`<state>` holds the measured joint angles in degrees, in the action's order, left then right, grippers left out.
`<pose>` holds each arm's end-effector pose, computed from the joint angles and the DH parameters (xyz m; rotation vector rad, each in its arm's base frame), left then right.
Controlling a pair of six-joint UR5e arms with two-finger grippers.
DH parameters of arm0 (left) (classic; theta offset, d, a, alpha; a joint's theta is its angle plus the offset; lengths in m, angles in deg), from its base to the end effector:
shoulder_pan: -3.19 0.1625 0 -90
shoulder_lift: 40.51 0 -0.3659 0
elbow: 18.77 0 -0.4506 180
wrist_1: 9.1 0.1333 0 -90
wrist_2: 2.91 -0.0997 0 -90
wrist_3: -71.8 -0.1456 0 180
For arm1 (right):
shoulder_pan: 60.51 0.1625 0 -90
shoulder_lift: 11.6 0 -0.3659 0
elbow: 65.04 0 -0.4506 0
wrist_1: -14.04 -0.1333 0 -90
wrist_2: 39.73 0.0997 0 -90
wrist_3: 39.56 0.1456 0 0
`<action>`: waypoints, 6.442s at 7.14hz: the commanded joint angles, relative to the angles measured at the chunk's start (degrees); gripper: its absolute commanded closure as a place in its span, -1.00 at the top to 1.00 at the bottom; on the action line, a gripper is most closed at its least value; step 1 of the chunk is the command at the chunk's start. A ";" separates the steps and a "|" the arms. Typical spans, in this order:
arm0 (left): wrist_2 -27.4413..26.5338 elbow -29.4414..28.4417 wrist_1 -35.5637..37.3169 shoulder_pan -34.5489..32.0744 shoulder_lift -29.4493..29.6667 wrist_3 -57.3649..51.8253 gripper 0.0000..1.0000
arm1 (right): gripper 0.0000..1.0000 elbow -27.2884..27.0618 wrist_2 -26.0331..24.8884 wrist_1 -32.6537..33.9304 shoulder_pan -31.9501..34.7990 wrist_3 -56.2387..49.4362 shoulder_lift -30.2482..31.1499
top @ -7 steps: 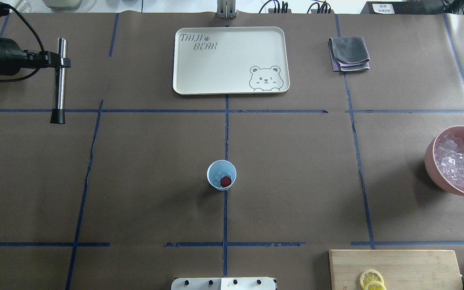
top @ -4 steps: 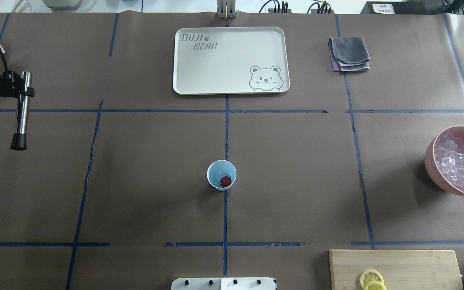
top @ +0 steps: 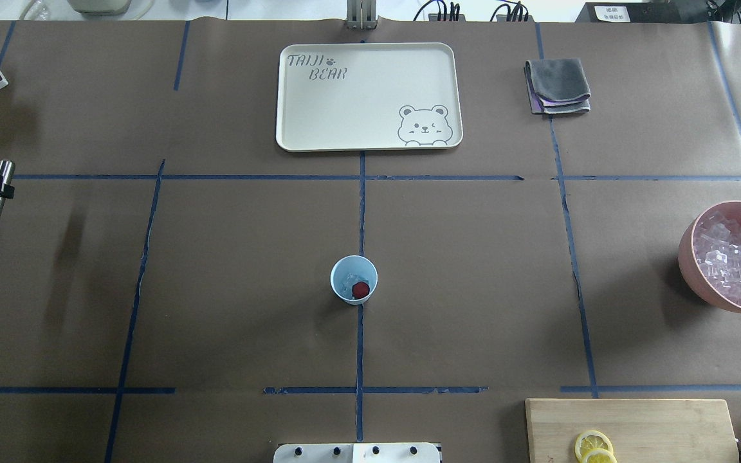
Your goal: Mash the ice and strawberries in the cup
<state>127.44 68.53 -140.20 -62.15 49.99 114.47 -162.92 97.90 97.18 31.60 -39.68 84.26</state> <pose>0.2152 -0.5622 0.5694 0.1657 0.9212 -0.0521 0.0451 -0.5253 0.5922 0.1620 -0.8265 -0.0318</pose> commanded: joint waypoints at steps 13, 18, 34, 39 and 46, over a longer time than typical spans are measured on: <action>-6.32 -8.29 -0.73 -0.75 -3.22 -7.96 1.00 | 0.99 -0.56 0.00 0.00 -0.09 -0.05 -0.58; 0.21 -4.69 8.17 -10.64 -2.35 -20.72 1.00 | 0.99 -0.56 -0.26 0.09 0.00 -0.14 -1.81; 4.56 7.97 42.07 -27.30 -6.38 -43.64 1.00 | 0.99 1.20 0.44 1.32 0.00 -0.05 -0.94; 4.56 7.97 41.98 -27.30 -6.39 -43.81 1.00 | 0.99 1.20 0.35 1.14 0.09 -0.14 -0.85; 4.48 7.97 41.89 -27.30 -6.47 -43.99 1.00 | 0.99 1.20 0.00 1.32 0.09 -0.23 -1.02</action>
<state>131.92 76.50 -98.30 -89.44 43.55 70.49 -161.71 97.94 98.48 31.69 -39.88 83.28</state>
